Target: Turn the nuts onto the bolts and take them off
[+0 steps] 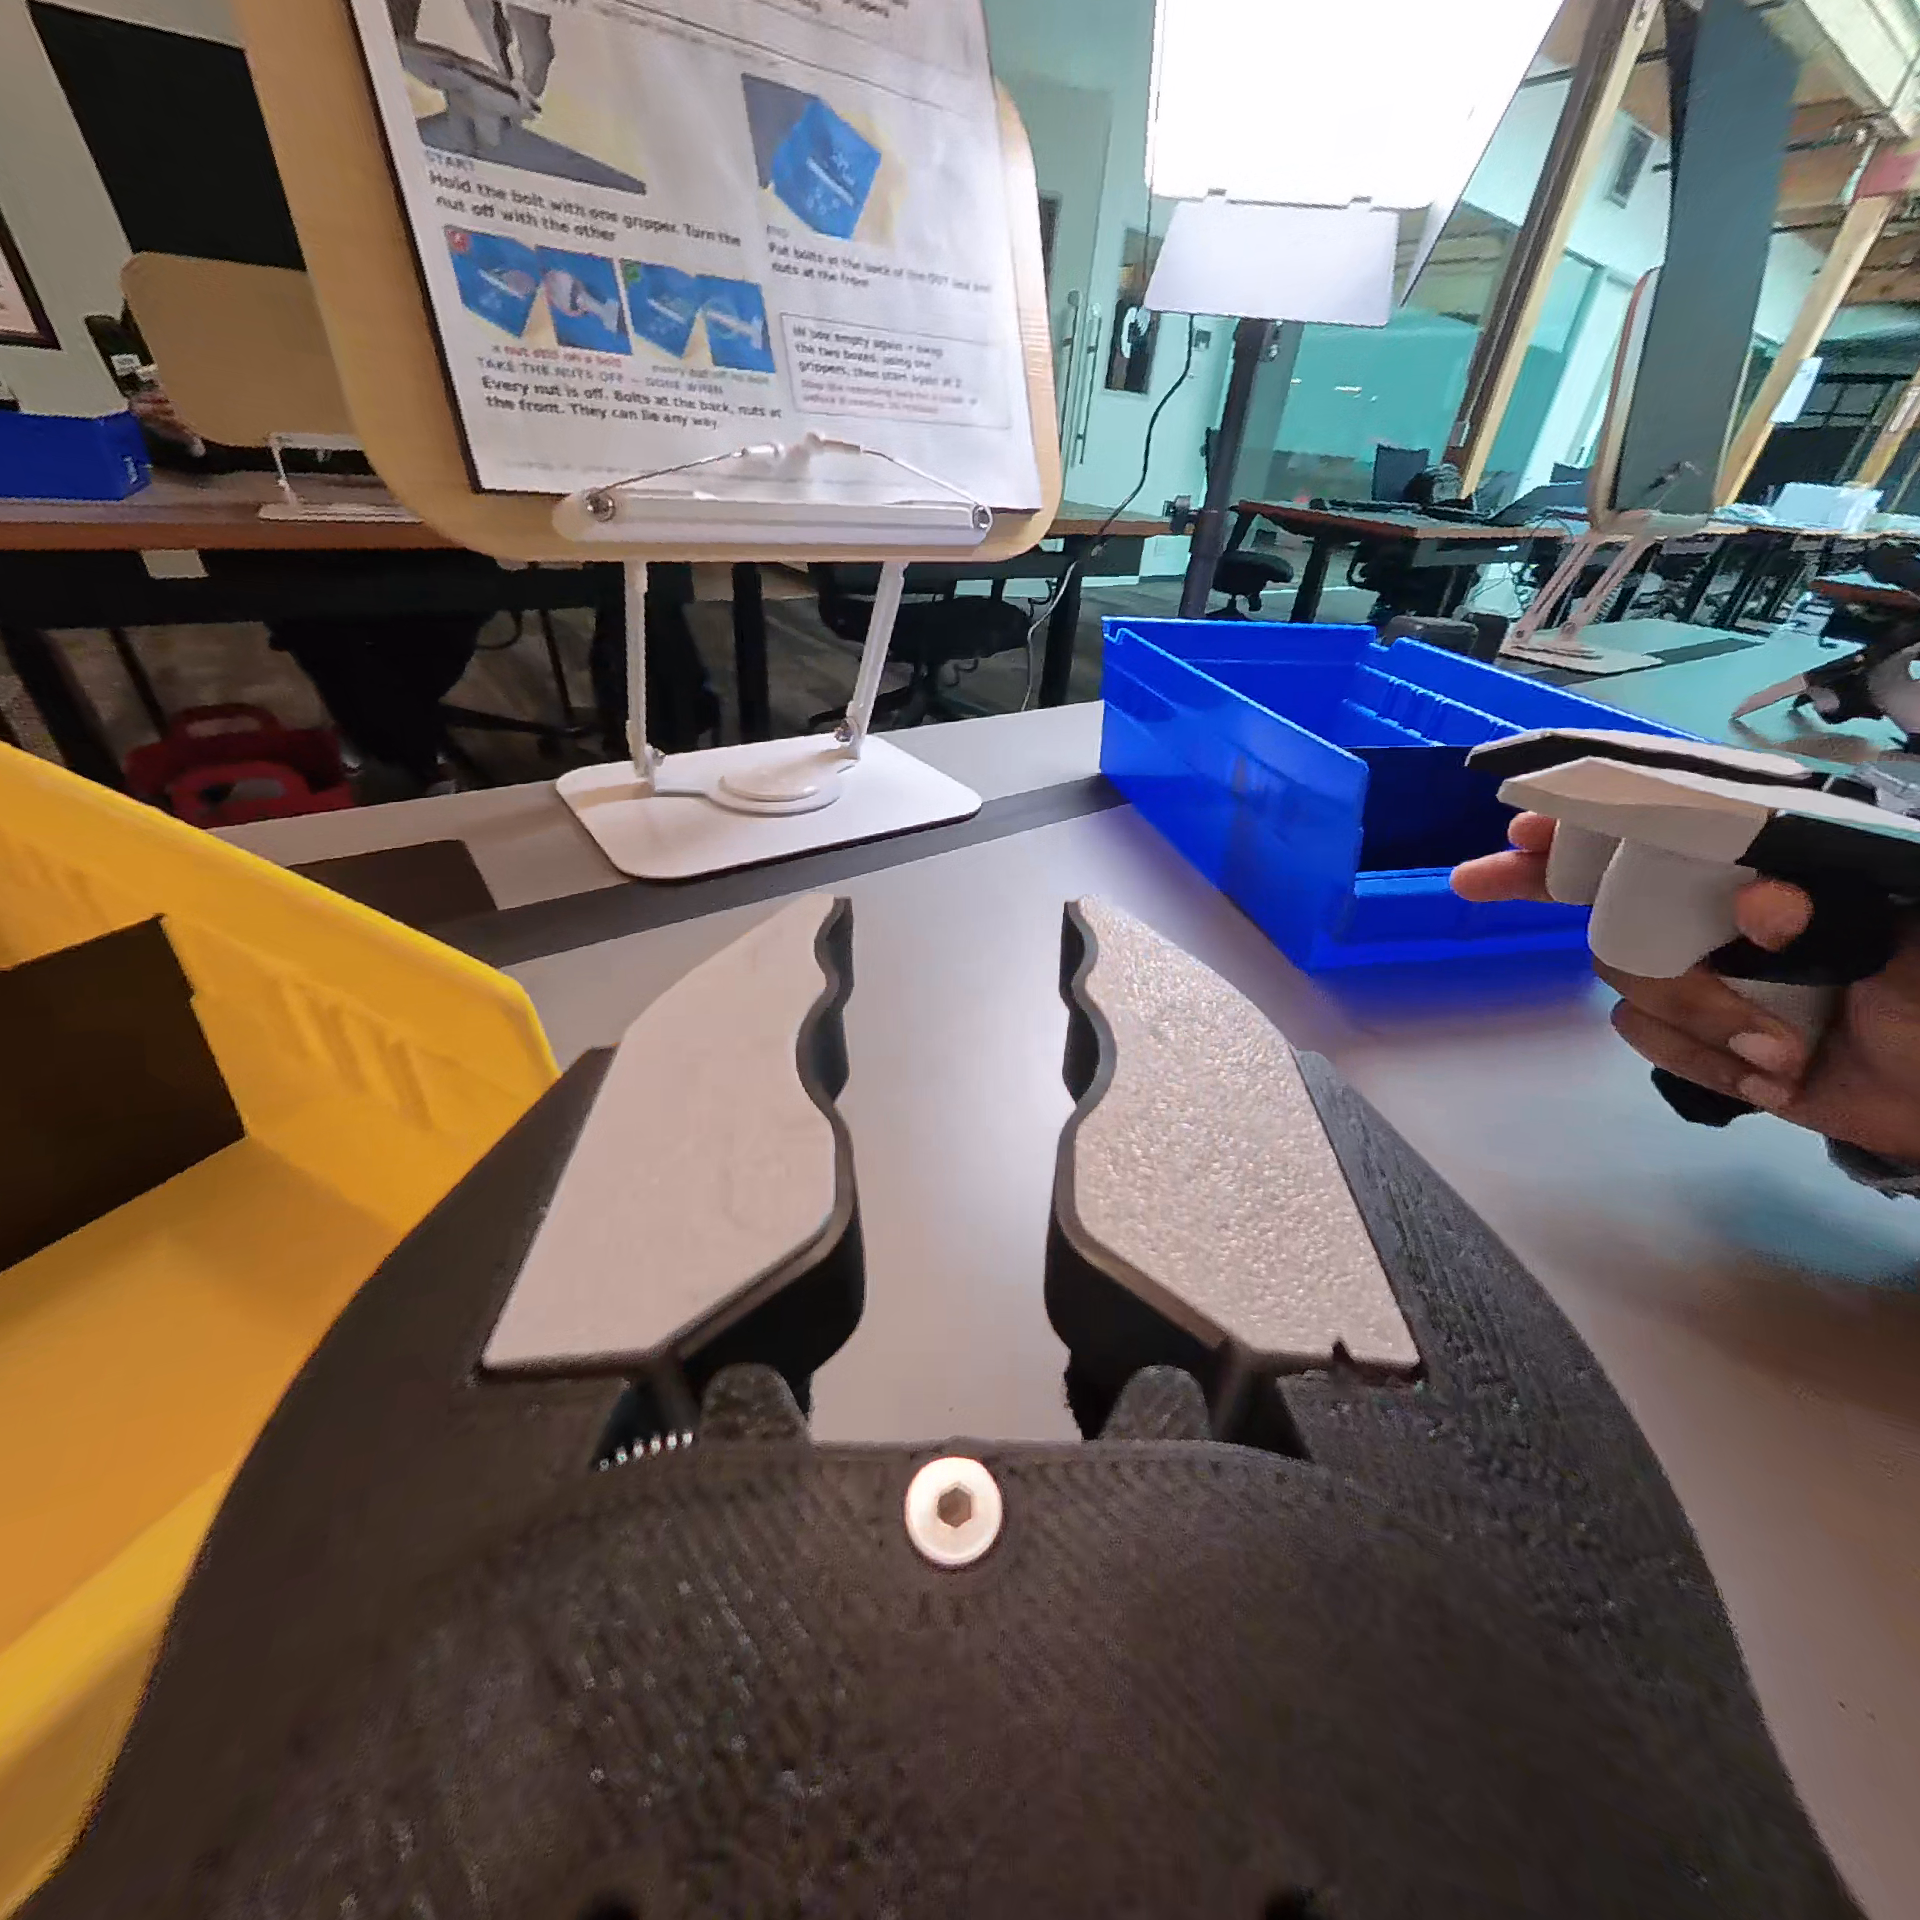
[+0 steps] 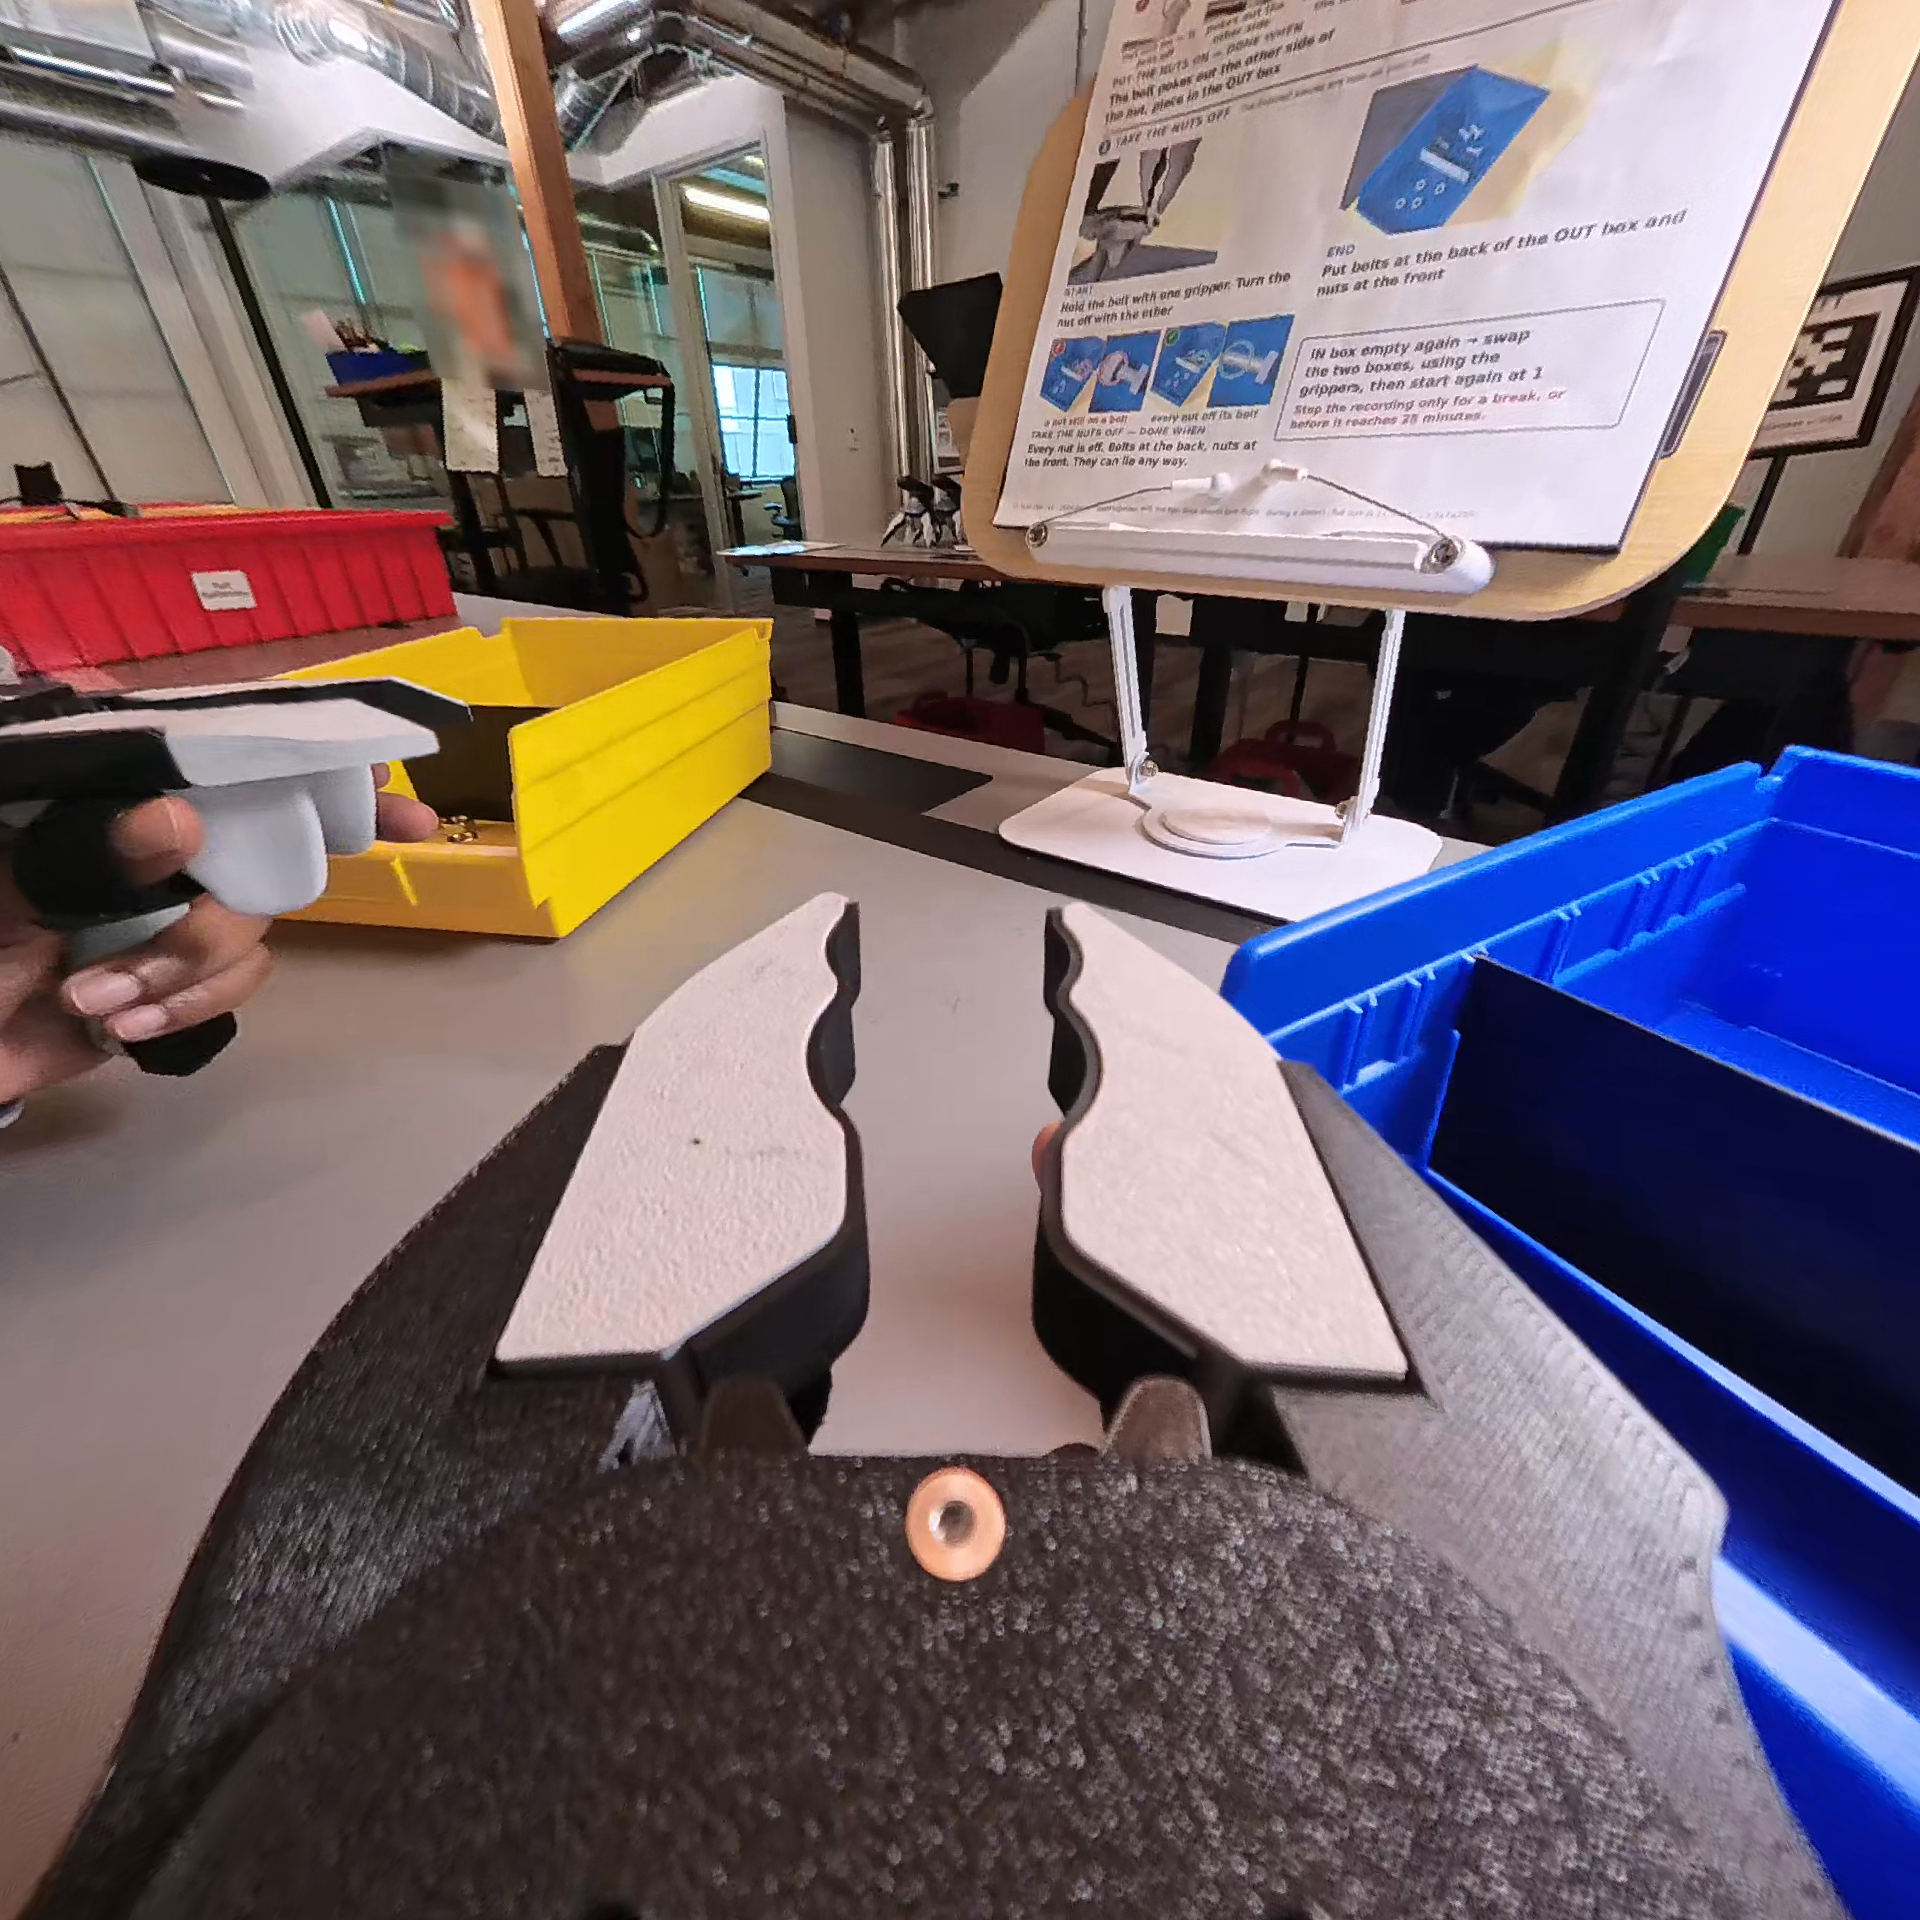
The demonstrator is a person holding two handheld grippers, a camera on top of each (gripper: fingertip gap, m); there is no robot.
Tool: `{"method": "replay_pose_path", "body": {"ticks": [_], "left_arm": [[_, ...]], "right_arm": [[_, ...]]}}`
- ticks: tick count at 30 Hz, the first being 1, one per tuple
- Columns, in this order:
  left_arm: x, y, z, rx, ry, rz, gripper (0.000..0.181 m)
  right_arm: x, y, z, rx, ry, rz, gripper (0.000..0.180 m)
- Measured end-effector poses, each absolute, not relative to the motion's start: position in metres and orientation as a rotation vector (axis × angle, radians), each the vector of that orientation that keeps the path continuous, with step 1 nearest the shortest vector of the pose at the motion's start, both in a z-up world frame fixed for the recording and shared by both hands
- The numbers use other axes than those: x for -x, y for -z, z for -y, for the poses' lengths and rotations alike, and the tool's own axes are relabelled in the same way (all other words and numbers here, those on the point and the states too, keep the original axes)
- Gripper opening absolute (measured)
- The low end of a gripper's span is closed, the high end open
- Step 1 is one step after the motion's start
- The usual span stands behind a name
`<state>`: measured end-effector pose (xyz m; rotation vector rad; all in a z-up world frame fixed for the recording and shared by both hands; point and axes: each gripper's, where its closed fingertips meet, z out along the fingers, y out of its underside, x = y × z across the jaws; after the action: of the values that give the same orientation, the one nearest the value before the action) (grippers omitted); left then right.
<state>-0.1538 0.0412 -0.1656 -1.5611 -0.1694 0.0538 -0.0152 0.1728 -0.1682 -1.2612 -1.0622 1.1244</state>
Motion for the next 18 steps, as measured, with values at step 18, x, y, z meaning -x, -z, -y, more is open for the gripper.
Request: {"method": "replay_pose_path", "body": {"ticks": [18], "left_arm": [[0.1448,0.1663,-0.0464,1.58,-0.101,0.084,0.038]], "right_arm": [[0.011,0.1661,-0.1679,1.224,-1.093,1.084,0.034]]}}
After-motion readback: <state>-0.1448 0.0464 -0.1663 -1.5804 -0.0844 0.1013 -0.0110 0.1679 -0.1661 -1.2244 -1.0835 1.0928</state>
